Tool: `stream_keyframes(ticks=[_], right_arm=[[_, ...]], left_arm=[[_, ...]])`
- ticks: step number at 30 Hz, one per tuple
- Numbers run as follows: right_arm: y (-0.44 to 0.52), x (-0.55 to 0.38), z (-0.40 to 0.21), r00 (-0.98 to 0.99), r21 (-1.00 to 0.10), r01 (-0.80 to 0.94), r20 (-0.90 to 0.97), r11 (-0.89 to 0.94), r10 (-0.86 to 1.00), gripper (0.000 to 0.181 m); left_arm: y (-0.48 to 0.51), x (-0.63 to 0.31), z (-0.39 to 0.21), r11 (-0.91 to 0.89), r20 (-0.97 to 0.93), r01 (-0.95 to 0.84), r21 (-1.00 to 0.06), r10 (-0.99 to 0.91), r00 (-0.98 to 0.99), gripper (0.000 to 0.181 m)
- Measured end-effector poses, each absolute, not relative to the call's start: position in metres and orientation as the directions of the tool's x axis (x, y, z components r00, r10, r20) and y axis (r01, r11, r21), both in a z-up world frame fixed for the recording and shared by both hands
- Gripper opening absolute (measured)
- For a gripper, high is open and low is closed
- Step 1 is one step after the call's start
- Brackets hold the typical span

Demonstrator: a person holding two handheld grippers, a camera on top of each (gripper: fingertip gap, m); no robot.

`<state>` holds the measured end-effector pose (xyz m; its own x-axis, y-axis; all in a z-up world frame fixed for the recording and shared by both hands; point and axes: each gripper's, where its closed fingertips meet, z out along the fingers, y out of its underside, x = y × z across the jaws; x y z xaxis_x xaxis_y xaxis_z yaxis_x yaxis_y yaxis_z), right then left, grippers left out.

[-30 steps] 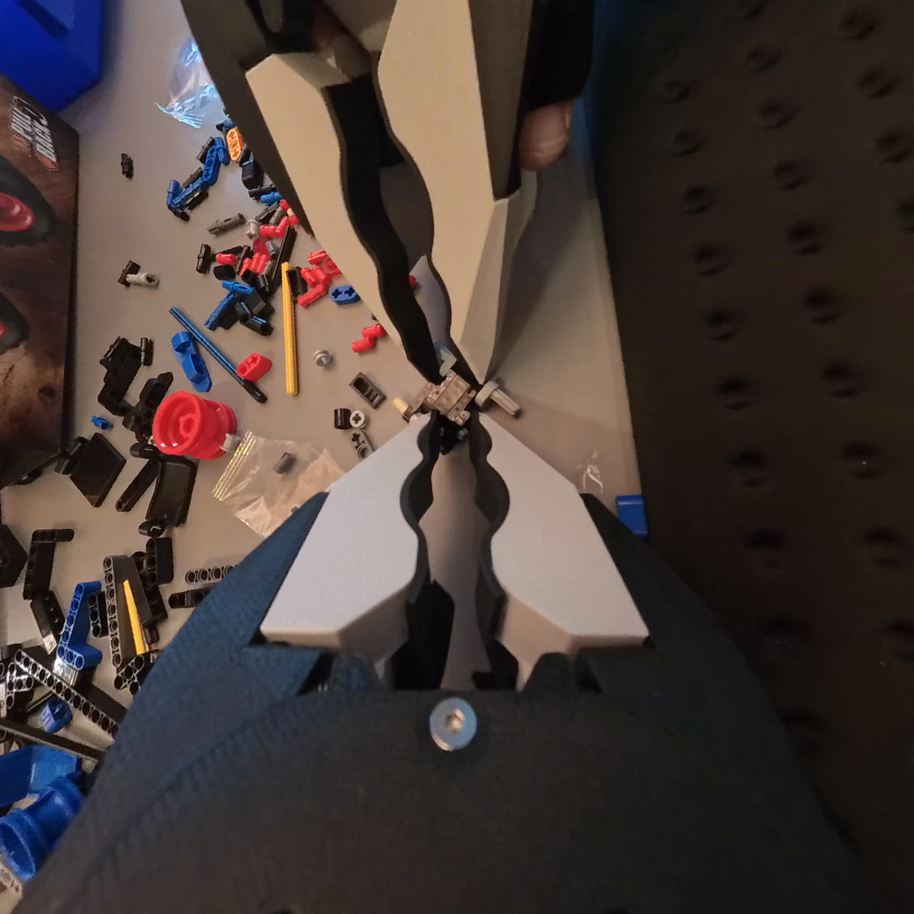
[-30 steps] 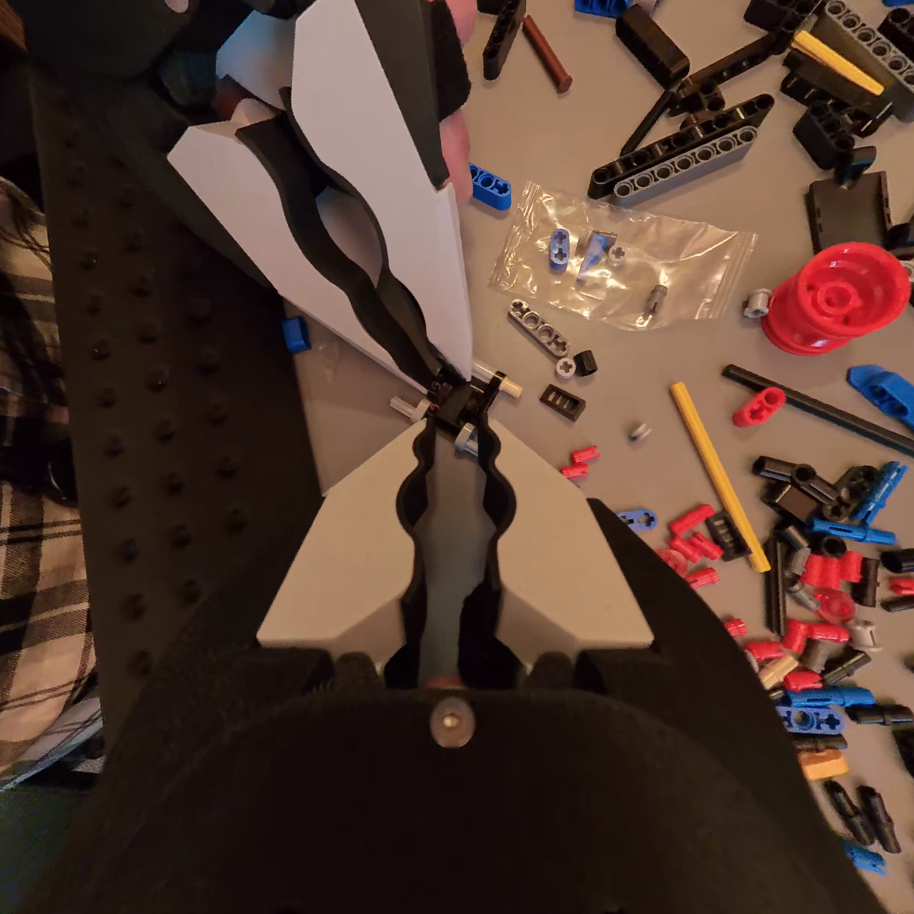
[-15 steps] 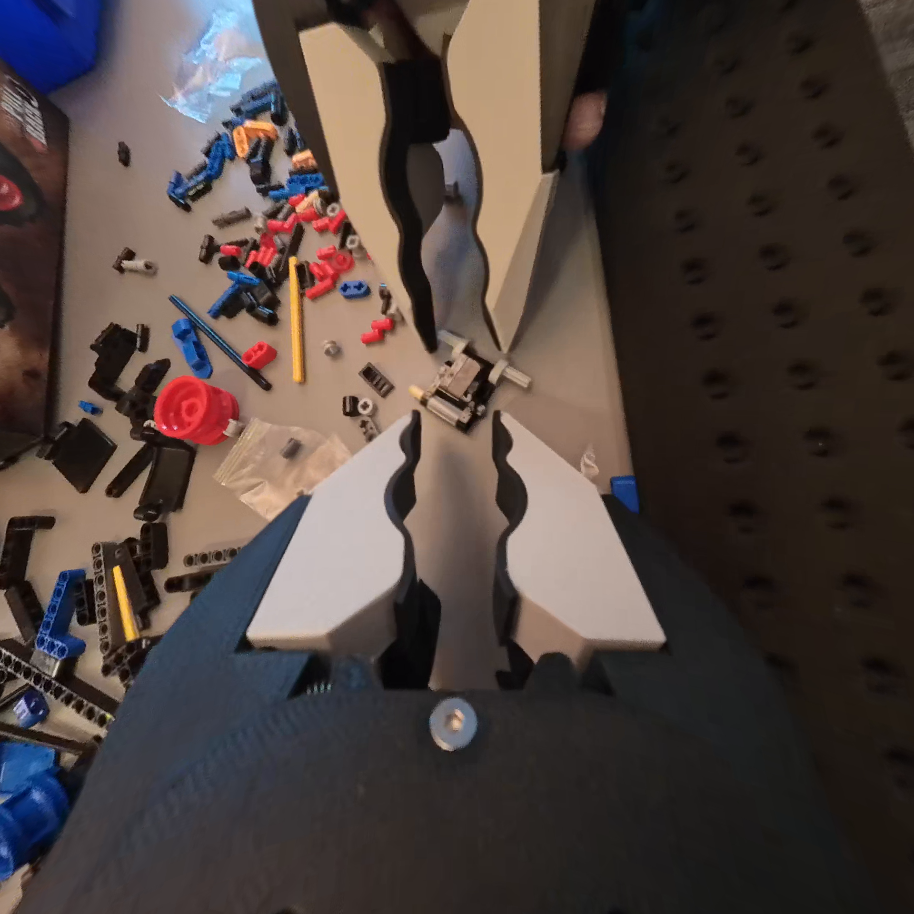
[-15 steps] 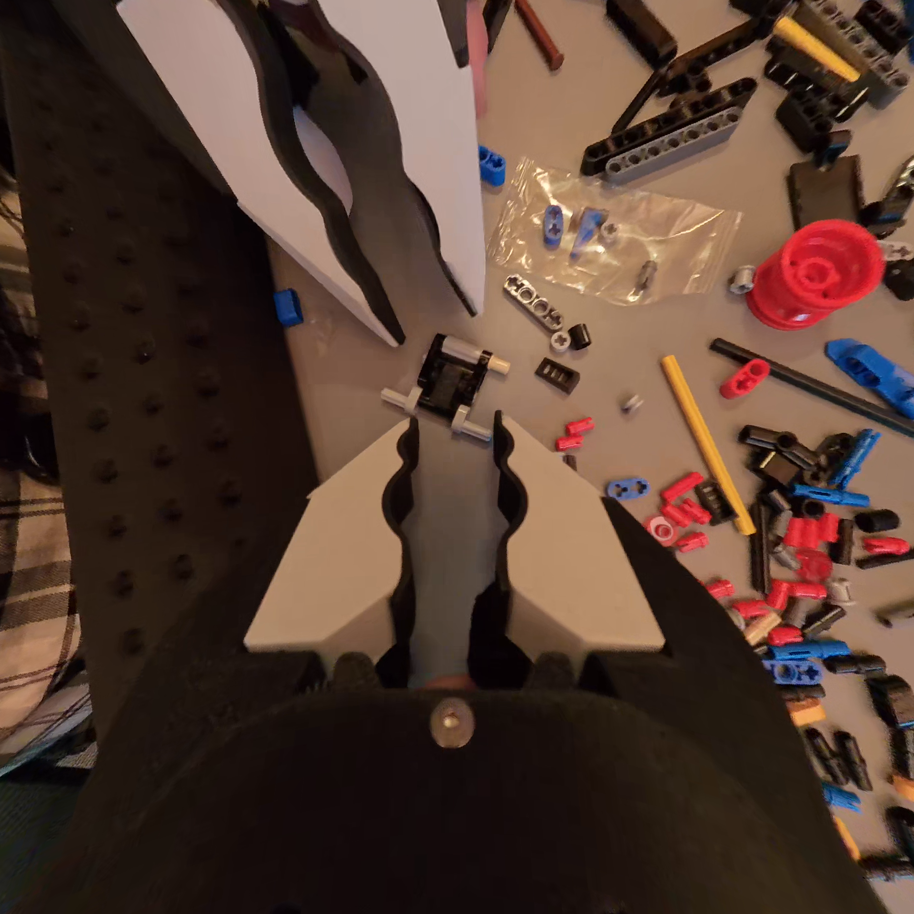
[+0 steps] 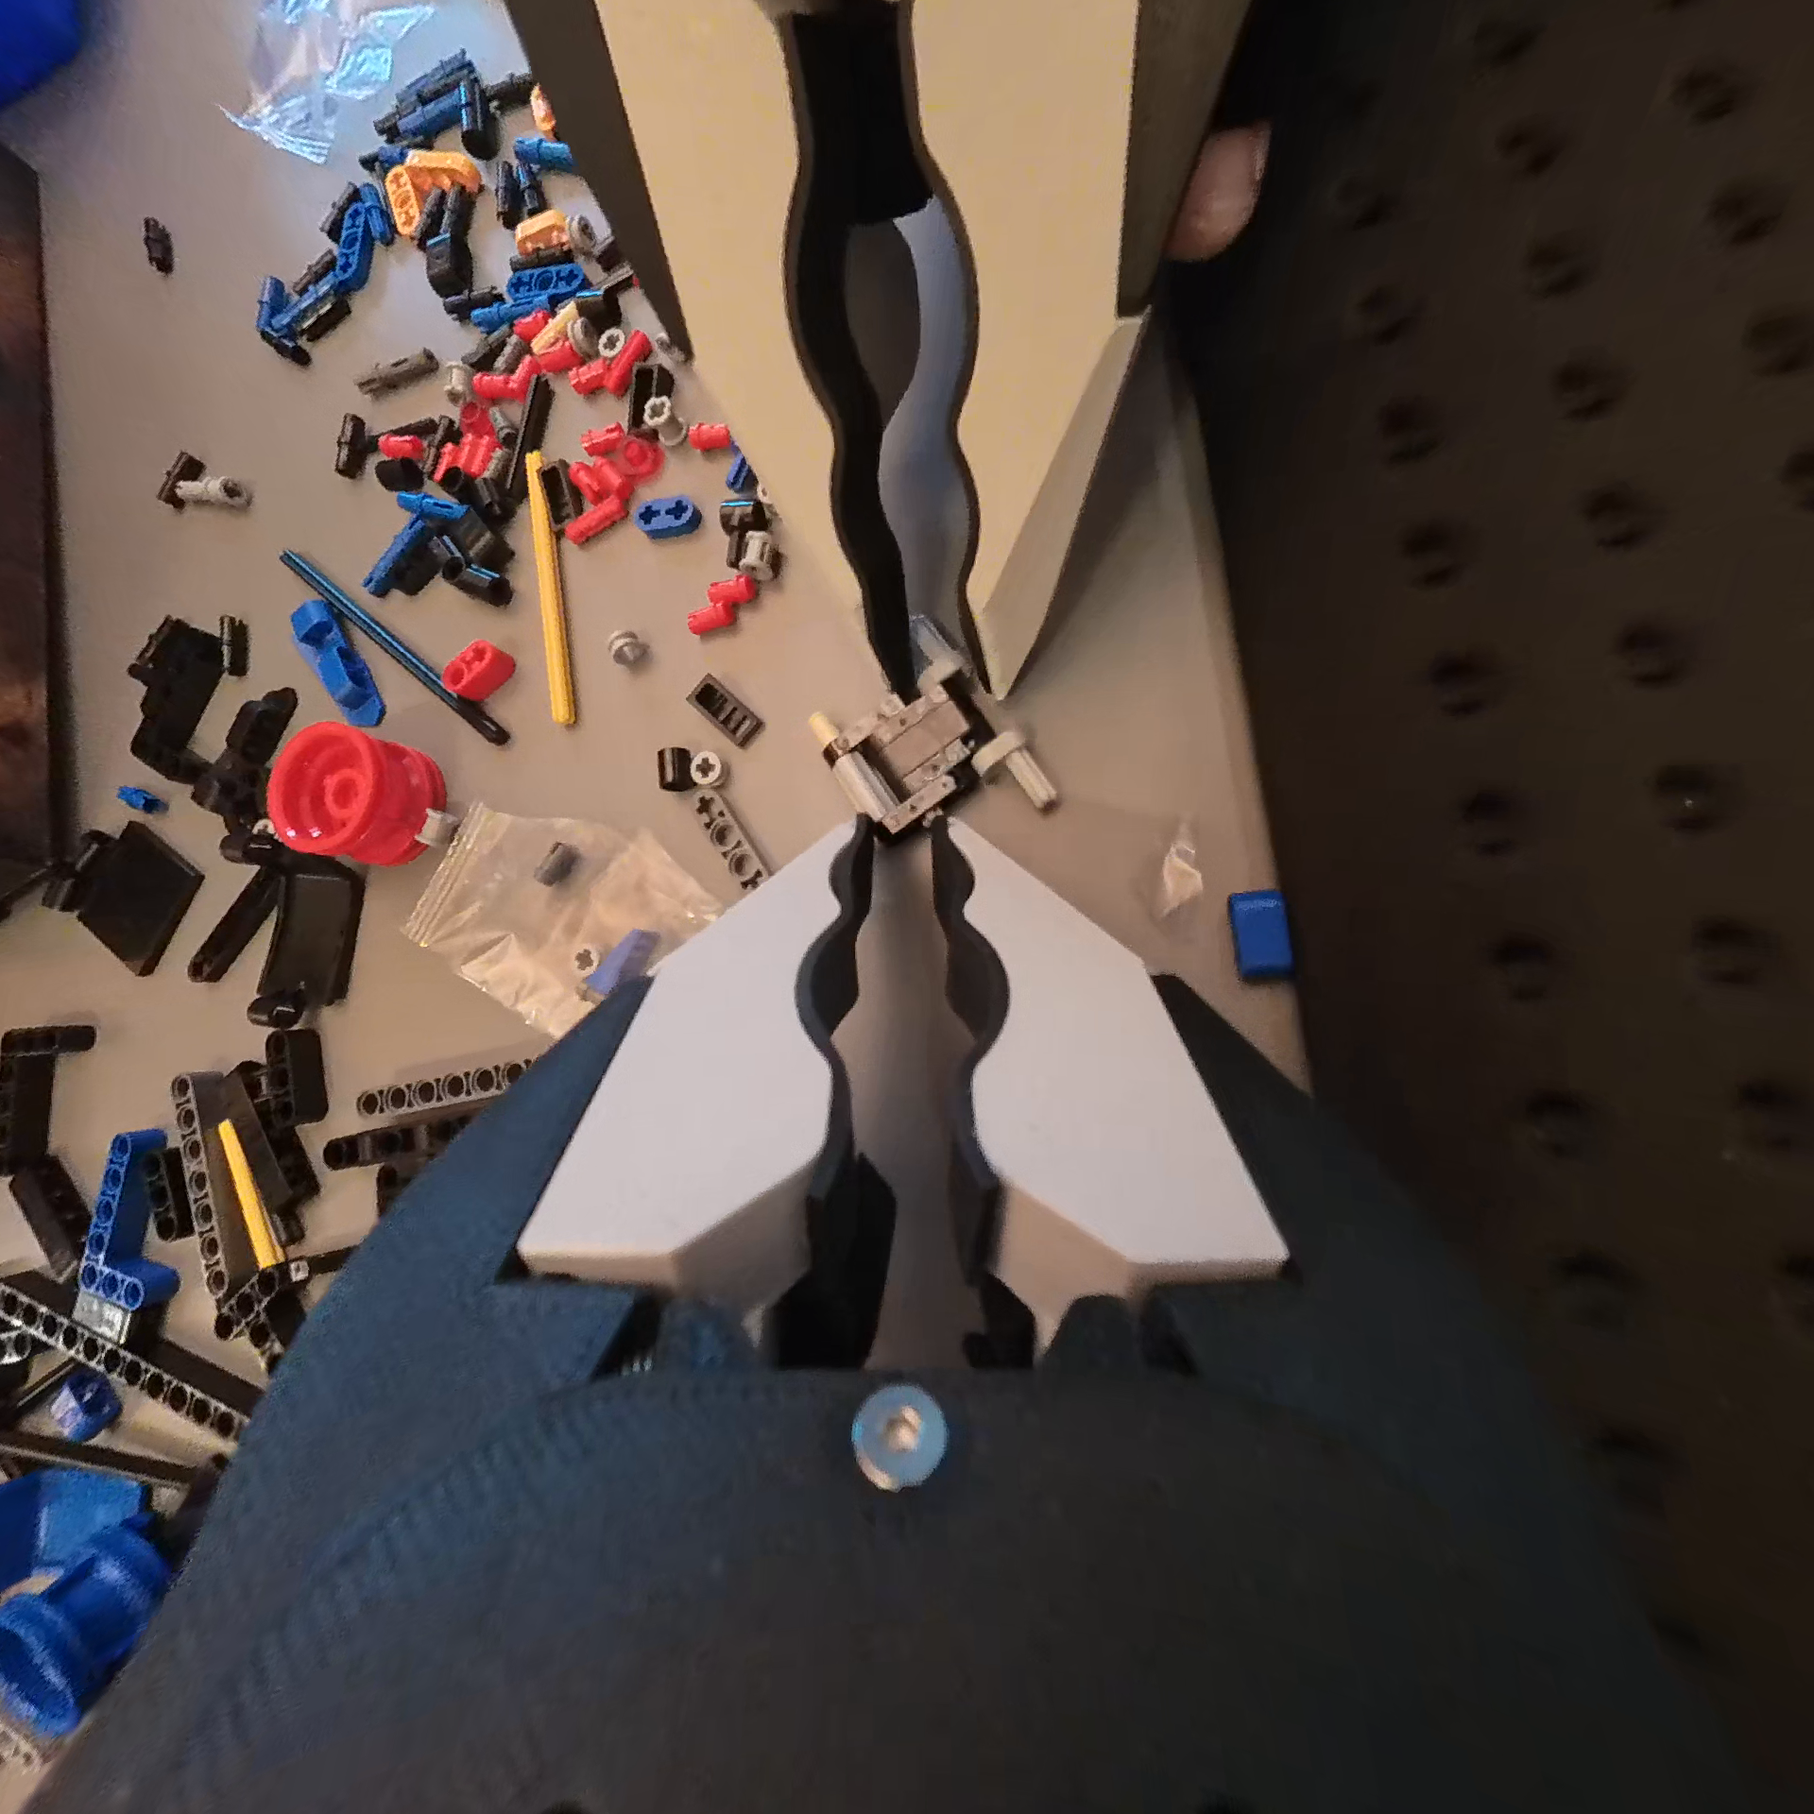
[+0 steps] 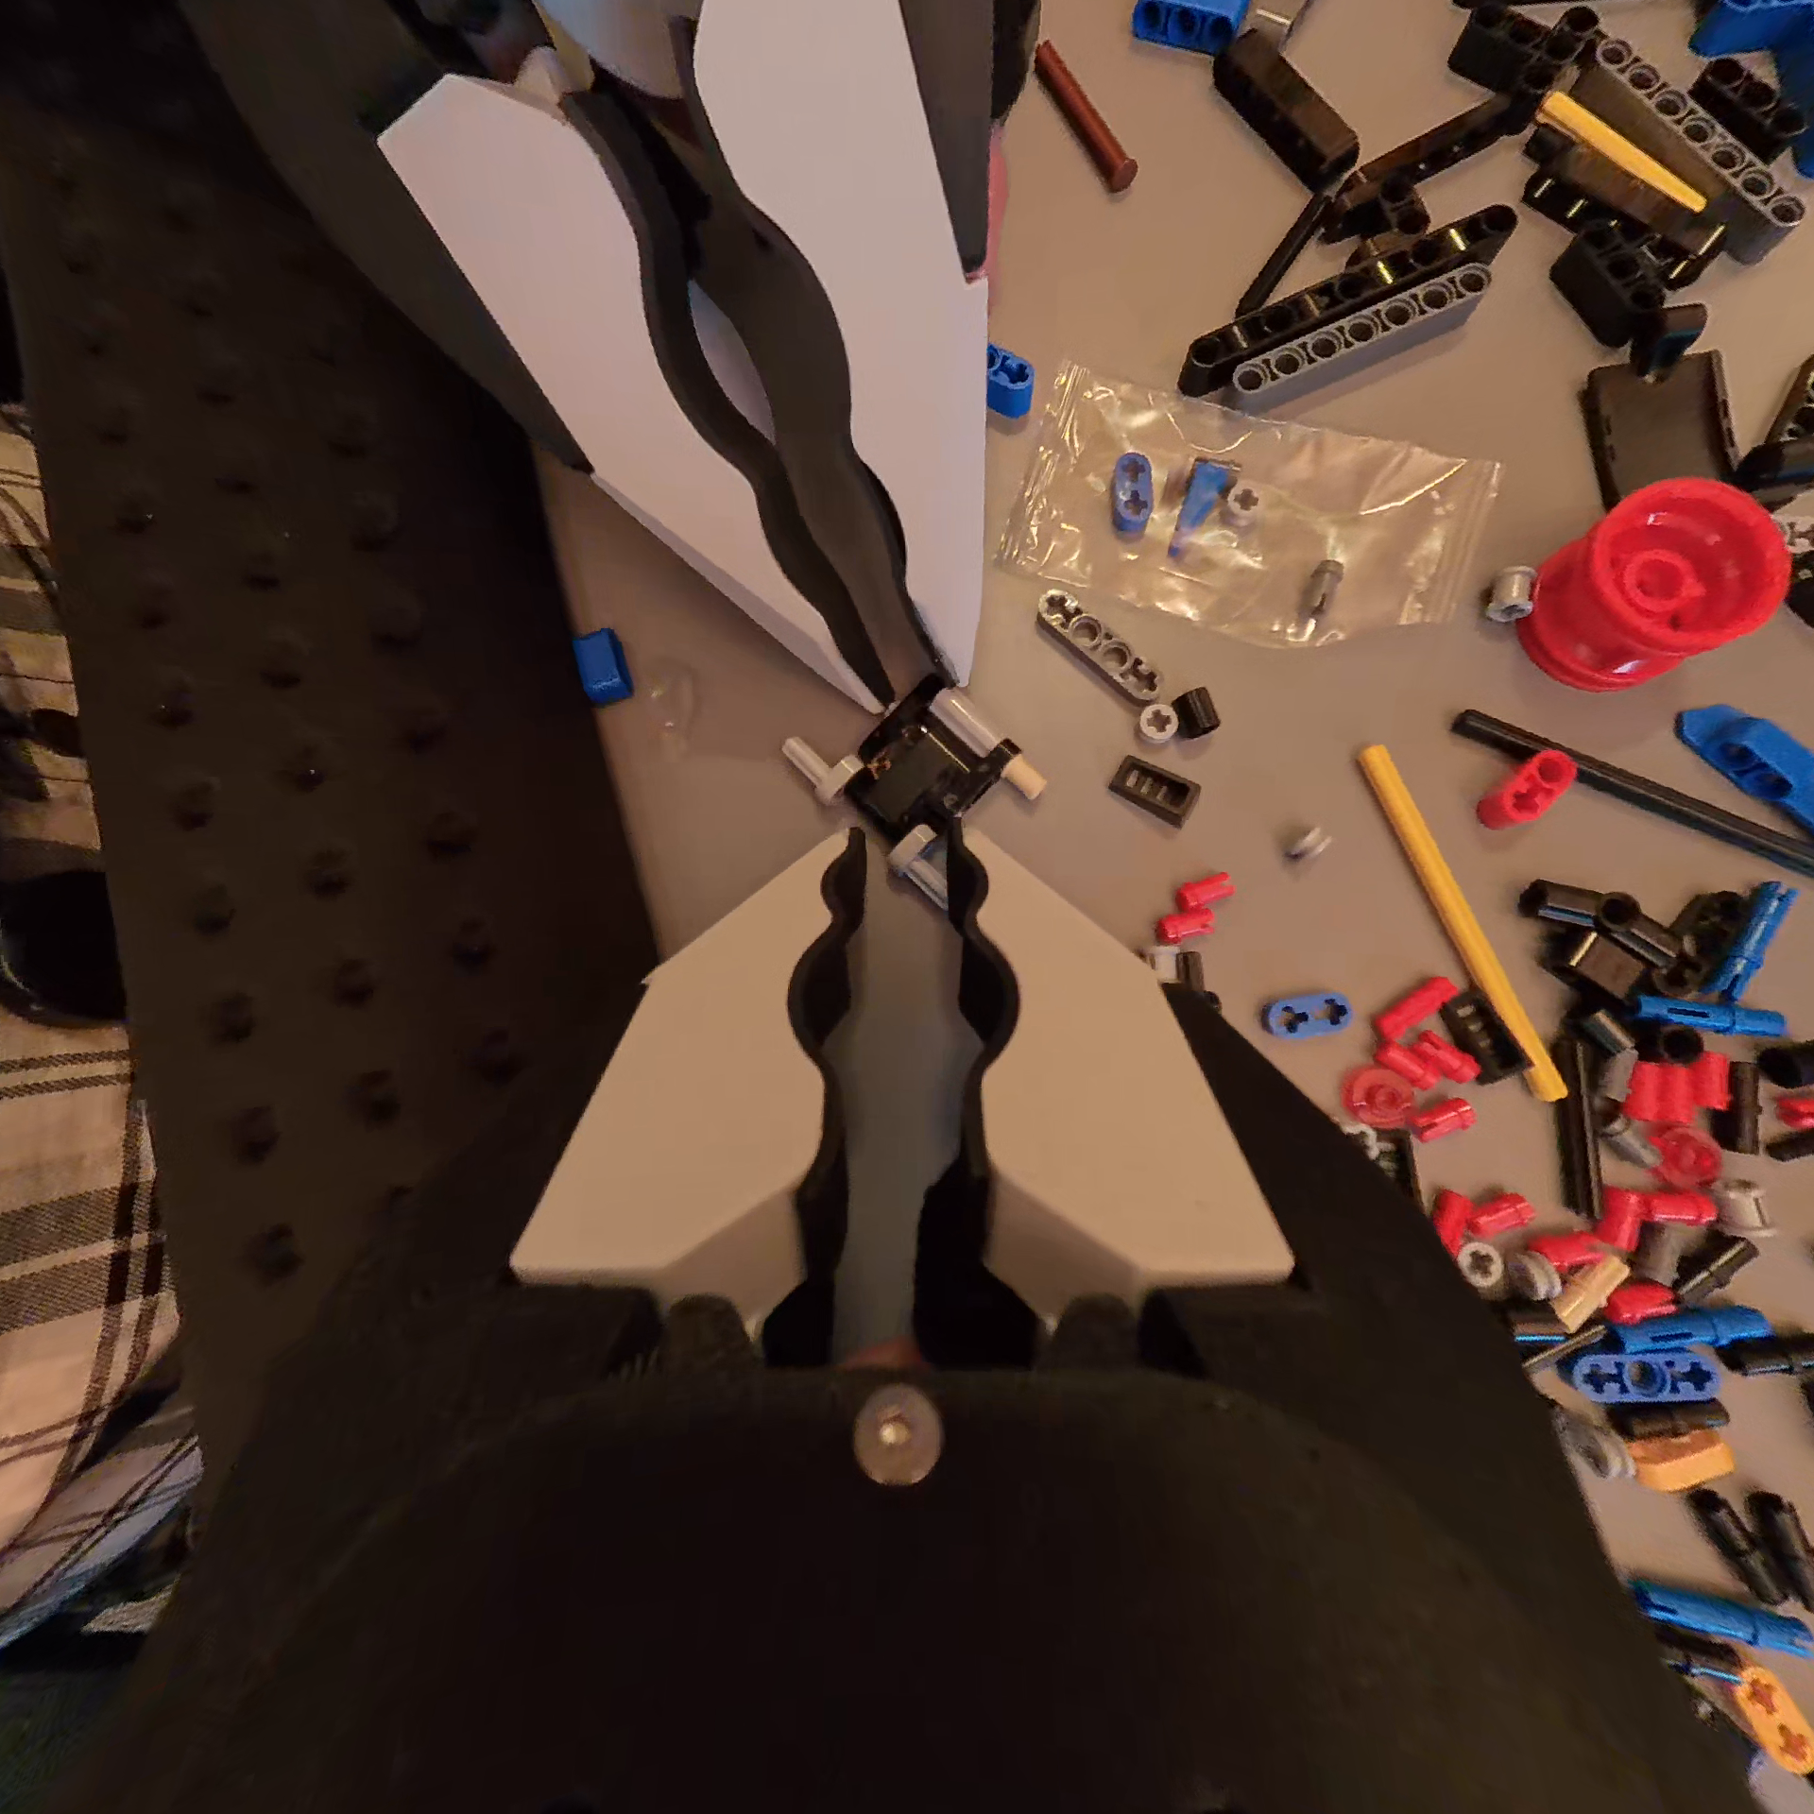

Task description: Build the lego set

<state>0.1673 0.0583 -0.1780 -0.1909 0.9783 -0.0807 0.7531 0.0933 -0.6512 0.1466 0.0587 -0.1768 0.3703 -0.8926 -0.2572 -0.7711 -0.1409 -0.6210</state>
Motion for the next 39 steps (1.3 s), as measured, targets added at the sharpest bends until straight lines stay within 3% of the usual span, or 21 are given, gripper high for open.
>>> stream_keyframes(ticks=[10, 24, 28, 39], right_arm=[[0.043, 0.162, -0.178, -0.214, -0.659, 0.745, -0.084, 0.106, 0.973, 0.011], [0.072, 0.178, -0.16, -0.173, -0.711, 0.69, 0.021, 0.136, 0.985, 0.026], [0.075, 0.174, -0.171, -0.211, -0.666, 0.721, 0.054, 0.192, 0.976, 0.025], [0.07, 0.162, -0.177, -0.211, -0.667, 0.722, 0.042, 0.185, 0.977, 0.021]], left_arm=[[0.066, 0.139, -0.178, -0.097, -0.313, -0.805, -0.585, -0.889, 0.335, 0.0], [0.058, 0.133, -0.167, -0.192, -0.159, -0.726, -0.66, -0.909, 0.385, 0.018], [0.054, 0.137, -0.17, -0.221, -0.134, -0.73, -0.647, -0.91, 0.393, 0.025], [0.055, 0.146, -0.178, -0.245, -0.109, -0.725, -0.644, -0.908, 0.404, 0.016]])
